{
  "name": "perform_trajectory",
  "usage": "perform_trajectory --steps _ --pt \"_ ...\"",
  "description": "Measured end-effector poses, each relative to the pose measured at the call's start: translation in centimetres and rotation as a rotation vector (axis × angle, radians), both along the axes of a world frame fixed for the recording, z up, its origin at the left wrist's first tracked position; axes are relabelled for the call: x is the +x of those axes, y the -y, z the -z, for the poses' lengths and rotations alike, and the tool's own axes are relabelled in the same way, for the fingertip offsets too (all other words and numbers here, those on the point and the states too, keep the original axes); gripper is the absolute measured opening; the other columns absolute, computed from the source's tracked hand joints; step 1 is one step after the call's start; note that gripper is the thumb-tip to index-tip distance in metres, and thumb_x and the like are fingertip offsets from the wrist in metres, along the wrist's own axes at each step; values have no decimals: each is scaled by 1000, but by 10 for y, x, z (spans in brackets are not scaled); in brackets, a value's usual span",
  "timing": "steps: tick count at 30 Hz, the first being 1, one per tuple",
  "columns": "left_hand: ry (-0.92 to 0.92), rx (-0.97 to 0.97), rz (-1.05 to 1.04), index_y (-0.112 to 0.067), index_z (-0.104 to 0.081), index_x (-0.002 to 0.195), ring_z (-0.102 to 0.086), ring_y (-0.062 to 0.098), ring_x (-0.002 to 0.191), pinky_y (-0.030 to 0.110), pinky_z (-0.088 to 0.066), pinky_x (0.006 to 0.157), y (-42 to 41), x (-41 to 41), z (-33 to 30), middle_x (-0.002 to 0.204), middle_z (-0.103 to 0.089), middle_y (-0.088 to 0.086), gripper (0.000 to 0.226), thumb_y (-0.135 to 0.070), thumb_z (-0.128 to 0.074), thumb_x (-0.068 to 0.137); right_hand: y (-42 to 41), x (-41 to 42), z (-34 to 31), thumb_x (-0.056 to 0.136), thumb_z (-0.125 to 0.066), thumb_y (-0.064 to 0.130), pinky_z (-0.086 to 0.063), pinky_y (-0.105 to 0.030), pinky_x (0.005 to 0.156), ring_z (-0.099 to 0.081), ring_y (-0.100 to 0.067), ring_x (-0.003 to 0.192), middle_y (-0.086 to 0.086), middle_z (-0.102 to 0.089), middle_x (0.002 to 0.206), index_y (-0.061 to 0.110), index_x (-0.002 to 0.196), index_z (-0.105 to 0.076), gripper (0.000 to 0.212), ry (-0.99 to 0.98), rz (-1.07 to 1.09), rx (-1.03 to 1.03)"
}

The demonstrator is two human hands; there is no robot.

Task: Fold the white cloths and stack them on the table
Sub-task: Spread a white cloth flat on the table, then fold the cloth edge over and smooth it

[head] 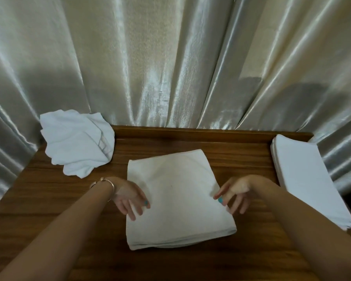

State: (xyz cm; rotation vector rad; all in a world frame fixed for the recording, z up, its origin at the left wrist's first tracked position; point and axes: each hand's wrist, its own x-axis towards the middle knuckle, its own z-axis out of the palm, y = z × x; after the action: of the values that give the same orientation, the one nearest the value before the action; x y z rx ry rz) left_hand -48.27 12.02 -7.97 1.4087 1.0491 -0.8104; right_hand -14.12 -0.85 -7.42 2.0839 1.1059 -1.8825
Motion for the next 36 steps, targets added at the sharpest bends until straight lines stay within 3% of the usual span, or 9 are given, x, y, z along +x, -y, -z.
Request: perform_trajectory --steps 8,12,16,19,23,26,29,33,36 --pt "277 704 -231 -8 -68 99 -67 17 75 17 -49 58 -54 56 39 91 -71 8 21 -24 -58 92 -66 -20 38 88 -66 24 -54 -29 71 -62 -19 88 -5 -63 100 16 106 -64 20 412 201 438" --pt "379 1106 -185 -12 -68 107 -63 24 102 30 -50 89 -69 84 66 112 -68 8 21 -18 -56 92 -77 -21 72 92 -53 45 -52 -38 84 -60 -19 99 -1 -64 113 22 117 -59 35 658 240 665" --pt "529 1096 -99 -14 -55 128 -44 21 129 23 -30 108 -54 115 87 138 -50 7 35 -20 -55 94 -80 -36 101 98 -31 54 -22 -39 118 -21 -19 145 2 -23 158 28 150 -22 60 738 4 918" --pt "380 1004 23 -17 -21 149 -8 21 147 32 -7 119 -36 129 106 159 -11 4 82 -49 -61 85 -77 -49 117 95 -14 62 1 -43 121 15 -13 147 11 18 158 34 150 12 67 785 -172 893" --pt "130 981 223 -43 23 143 32 34 139 64 14 107 -12 126 122 149 38 -2 129 -93 -48 48 -56 -49 138 84 0 75 8 -49 117 17 -17 147 6 22 158 37 148 19 77 839 -257 846" --pt "121 1013 258 -50 33 134 38 40 134 70 13 103 -1 123 129 145 46 5 133 -102 -23 26 -45 -45 147 75 0 84 8 -53 114 9 -23 148 -2 14 161 39 149 16 88 898 -241 835" --pt "174 1093 260 -51 20 141 29 36 139 71 8 104 4 119 133 149 37 4 114 -100 -16 45 -43 -46 148 76 -2 86 7 -54 115 7 -23 149 -3 9 161 42 150 8 87 897 -251 842" --pt "204 1227 123 -39 -8 149 -5 27 148 60 -8 113 -15 109 125 161 -5 1 66 -65 1 89 -52 -44 136 85 -2 76 8 -48 118 6 -15 149 7 1 161 46 149 -4 71 877 -181 847" --pt "260 1295 -141 -12 -48 136 -47 36 127 48 -38 105 -43 86 117 137 -51 18 53 -35 -30 92 -73 -39 131 97 -19 56 -15 -45 118 -17 -20 147 0 -27 157 29 147 -33 58 811 56 980"
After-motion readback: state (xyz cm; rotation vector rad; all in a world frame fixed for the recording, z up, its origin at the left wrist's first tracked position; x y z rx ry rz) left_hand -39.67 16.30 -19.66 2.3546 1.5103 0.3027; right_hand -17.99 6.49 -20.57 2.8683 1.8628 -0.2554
